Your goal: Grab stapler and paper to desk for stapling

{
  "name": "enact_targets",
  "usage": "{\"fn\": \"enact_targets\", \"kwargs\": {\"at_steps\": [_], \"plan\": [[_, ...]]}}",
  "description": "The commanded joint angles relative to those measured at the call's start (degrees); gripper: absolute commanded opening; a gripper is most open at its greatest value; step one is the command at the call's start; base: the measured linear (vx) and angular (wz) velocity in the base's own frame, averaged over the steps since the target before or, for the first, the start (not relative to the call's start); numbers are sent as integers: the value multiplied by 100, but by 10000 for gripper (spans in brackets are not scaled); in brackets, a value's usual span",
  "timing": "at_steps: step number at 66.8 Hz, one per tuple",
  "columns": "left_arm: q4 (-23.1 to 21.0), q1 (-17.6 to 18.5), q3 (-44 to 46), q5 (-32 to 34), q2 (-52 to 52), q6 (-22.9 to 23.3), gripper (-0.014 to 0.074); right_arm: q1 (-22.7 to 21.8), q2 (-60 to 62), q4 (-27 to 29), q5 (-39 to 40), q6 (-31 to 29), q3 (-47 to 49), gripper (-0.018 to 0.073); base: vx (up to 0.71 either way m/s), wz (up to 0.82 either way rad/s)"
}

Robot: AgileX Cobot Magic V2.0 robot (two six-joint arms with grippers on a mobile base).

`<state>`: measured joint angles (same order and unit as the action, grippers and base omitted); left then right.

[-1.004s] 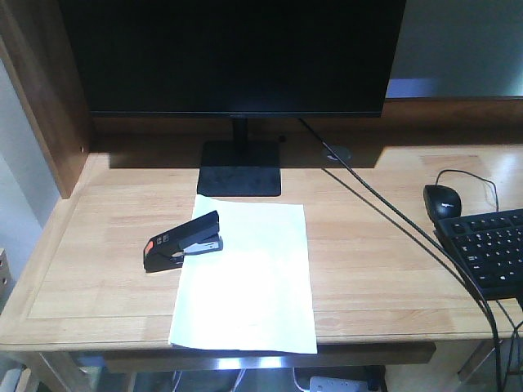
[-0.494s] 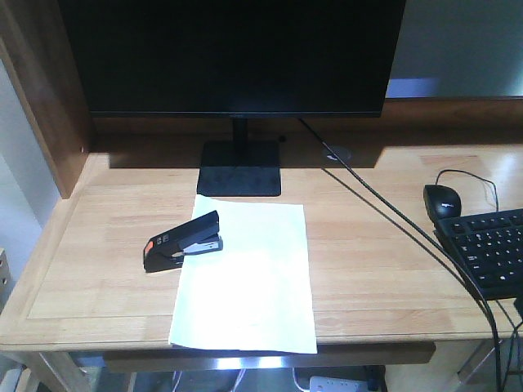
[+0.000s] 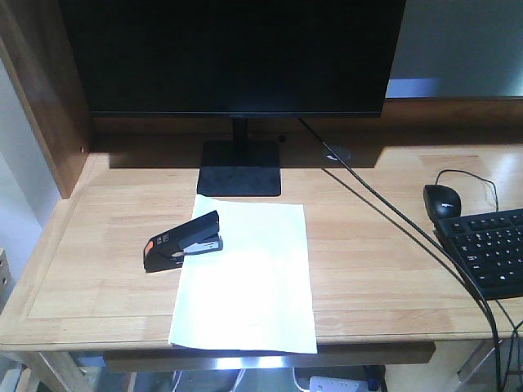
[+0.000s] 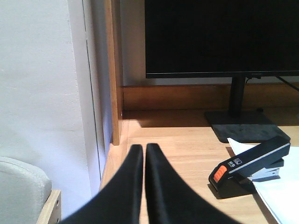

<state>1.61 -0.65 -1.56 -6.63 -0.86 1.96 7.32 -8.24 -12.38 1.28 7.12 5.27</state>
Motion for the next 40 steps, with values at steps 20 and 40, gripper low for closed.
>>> {"fn": "enact_targets", "kwargs": {"at_steps": [20,40], "plan": [[-2,-7,-163,402,-75,41,-7,-141,-54,84,1297,52,-699,-9,0,0],[-2,-7,-163,402,-75,41,-7,-141,851,84,540,52,-705,-9,0,0]]}}
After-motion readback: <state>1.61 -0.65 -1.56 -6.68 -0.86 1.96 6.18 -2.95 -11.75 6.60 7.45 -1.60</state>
